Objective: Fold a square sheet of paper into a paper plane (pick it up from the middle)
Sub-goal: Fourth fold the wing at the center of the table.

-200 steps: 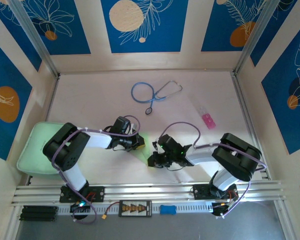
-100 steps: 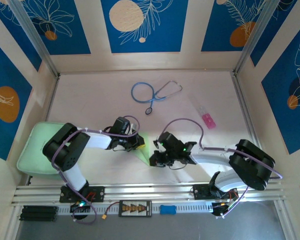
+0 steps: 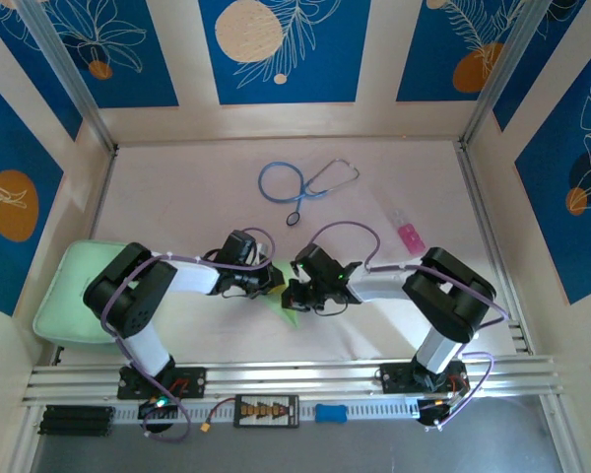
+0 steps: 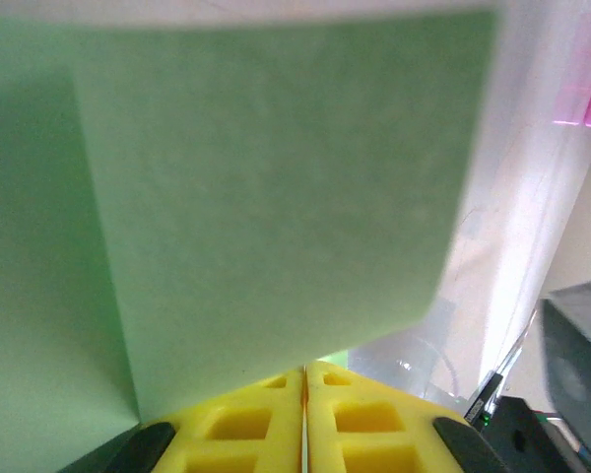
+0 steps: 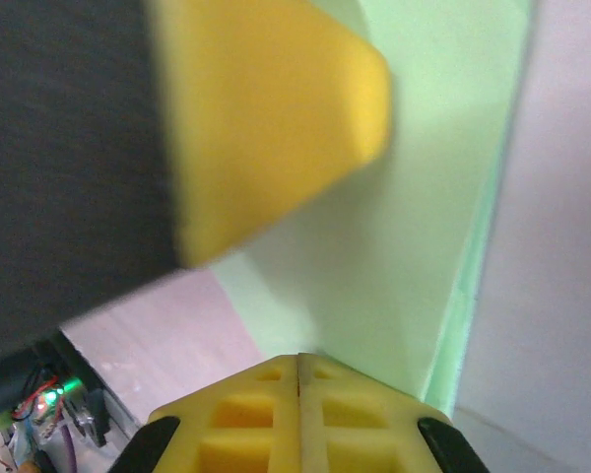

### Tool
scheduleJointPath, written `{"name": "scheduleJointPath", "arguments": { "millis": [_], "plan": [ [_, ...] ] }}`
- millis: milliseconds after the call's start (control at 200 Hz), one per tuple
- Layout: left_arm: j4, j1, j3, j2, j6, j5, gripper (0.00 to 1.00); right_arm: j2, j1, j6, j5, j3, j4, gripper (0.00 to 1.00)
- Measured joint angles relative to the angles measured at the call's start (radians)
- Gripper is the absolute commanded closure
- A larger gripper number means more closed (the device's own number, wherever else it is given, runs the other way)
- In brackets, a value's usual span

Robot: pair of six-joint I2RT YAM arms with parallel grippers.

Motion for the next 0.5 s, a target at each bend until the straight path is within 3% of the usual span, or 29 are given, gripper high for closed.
{"name": "scheduleJointPath", "arguments": {
  "millis": [260,500],
  "plan": [
    [-0.004,0.0,0.0,0.0,0.0,0.001,0.89,-0.03,0.007,0.038,0.008,-0.101,0.133,0.94],
    [-0.004,0.0,0.0,0.0,0.0,0.001,0.89,-0.09,0.007,0.033,0.011,-0.126,0.07,0.93]
  ]
}}
